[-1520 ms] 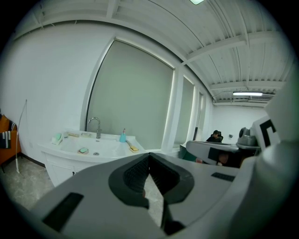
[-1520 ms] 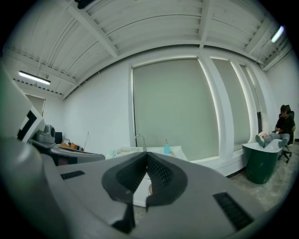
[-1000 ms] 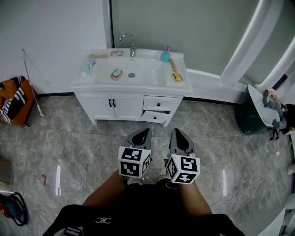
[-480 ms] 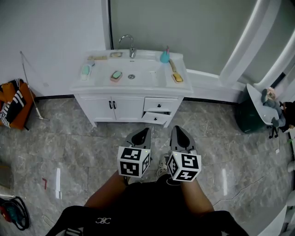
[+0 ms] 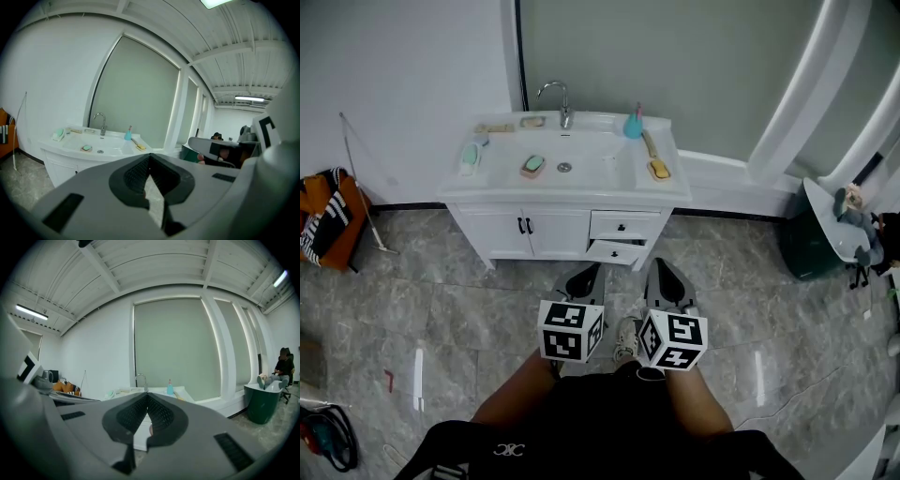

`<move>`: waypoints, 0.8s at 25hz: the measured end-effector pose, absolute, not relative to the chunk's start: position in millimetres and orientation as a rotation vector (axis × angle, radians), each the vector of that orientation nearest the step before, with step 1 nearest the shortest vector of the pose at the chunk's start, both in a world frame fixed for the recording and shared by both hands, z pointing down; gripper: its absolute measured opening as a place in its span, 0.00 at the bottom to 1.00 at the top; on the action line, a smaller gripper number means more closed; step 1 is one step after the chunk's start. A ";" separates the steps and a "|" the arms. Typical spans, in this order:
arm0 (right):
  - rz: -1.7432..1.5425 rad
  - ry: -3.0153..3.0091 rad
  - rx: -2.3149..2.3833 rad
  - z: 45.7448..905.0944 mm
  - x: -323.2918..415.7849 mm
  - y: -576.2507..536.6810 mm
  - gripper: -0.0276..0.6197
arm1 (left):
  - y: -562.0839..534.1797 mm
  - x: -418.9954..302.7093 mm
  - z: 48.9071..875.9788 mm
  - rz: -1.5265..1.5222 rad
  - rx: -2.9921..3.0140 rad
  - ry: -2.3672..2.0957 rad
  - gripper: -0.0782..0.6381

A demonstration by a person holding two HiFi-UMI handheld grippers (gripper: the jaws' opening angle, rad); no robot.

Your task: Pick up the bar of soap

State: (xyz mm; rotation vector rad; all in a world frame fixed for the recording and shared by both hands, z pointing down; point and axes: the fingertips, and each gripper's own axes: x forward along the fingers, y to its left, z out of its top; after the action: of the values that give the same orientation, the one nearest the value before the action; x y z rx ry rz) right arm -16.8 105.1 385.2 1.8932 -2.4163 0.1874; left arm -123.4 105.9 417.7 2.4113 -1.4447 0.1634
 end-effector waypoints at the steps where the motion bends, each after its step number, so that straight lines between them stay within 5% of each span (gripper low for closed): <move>1: 0.198 -2.420 1.894 385.9 -14.5 99.7 0.05 | 101.7 -121.1 418.7 0.173 2.411 -1.446 0.12; 20: 0.325 -2.426 1.910 408.2 38.1 -8.6 0.05 | 2.7 -67.6 440.4 0.287 2.411 -1.421 0.12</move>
State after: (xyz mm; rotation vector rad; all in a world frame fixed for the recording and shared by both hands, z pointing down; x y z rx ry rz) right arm 38.1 -8.6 408.2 1.9099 -2.4265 0.3249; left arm -67.6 2.7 440.4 2.4114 -1.4212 0.2874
